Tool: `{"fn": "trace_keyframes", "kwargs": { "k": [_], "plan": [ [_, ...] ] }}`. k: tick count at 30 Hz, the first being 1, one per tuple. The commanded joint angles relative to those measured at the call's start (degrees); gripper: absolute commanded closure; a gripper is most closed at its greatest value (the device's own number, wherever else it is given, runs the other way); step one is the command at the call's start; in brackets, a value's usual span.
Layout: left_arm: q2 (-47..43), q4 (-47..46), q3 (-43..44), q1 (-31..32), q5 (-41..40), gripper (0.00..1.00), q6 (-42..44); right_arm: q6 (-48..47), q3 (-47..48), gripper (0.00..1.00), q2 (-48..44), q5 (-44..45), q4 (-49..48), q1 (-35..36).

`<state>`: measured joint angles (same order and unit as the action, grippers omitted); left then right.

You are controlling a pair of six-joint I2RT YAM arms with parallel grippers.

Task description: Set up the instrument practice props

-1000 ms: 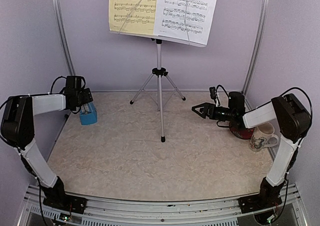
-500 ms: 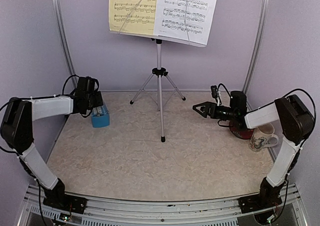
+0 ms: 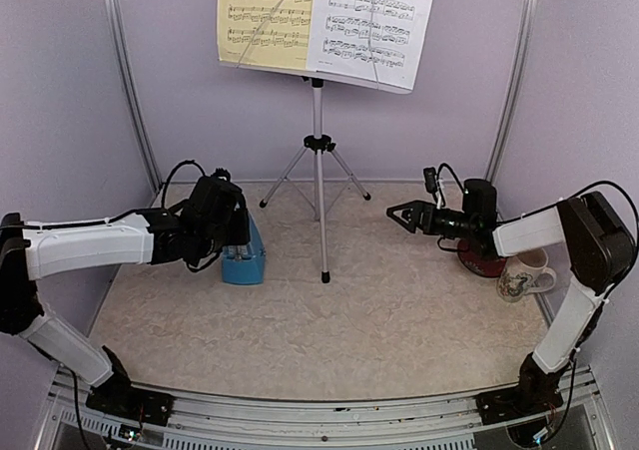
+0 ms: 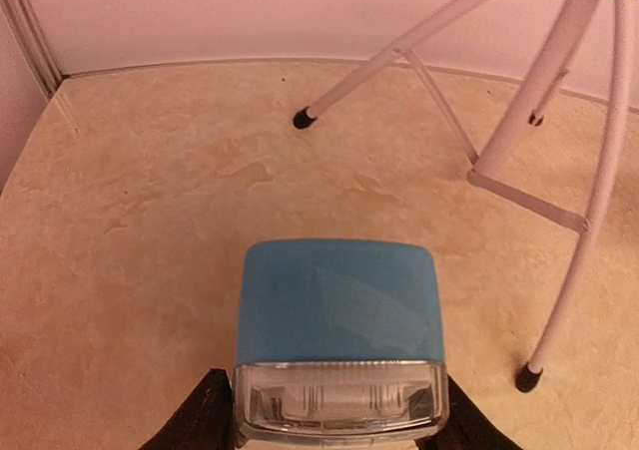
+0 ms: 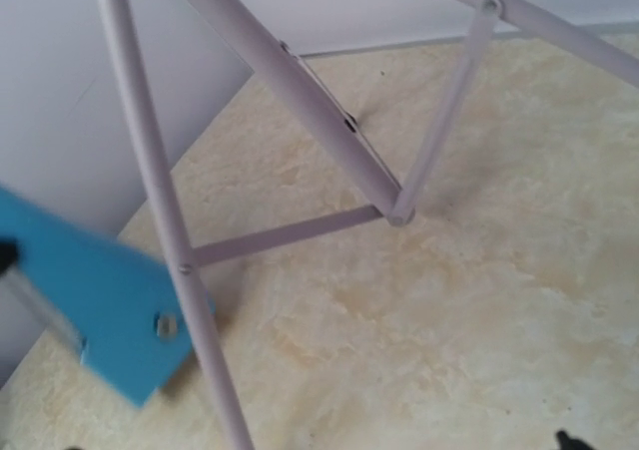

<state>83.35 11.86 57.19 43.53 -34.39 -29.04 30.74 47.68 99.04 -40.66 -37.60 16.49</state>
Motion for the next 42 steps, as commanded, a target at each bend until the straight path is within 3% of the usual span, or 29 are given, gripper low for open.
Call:
{"fn": "trace_keyframes", "kwargs": {
  "k": [1, 6, 12, 24, 30, 35, 42],
  "plan": [
    [-4.9, 2.8, 0.5, 7.7, -6.9, 0.65, -7.0, -0.9, -1.1, 0.0, -3.5, -1.0, 1.1, 0.8],
    [-5.2, 5.0, 0.3, 17.3, -7.8, 0.7, -13.8, -0.8, -2.4, 0.0, -6.1, -0.7, 1.5, 1.2],
    [2.9, 5.5, 6.3, 26.5, -13.0, 0.69, -21.2, -0.9, -3.6, 0.0, -8.9, 0.1, 3.5, 1.6],
    [20.5, 9.7, 22.2, 33.4, -18.8, 0.67, -34.1, -1.8, -5.9, 0.0, -13.3, 0.7, 6.2, 1.9],
    [26.4, 9.1, 30.5, 34.0, -17.7, 0.41, -30.9, -1.9, -6.5, 0.0, -15.2, 1.0, 7.4, 2.1],
    [26.6, 5.0, 30.5, 33.6, -16.4, 0.26, -27.9, -2.2, -6.6, 0.0, -16.4, 1.8, 8.9, 2.2],
    [25.8, -6.3, 27.8, 33.5, -9.7, 0.06, -17.5, -3.3, -6.2, 0.0, -18.9, 3.3, 13.6, 2.2]
  ]
}}
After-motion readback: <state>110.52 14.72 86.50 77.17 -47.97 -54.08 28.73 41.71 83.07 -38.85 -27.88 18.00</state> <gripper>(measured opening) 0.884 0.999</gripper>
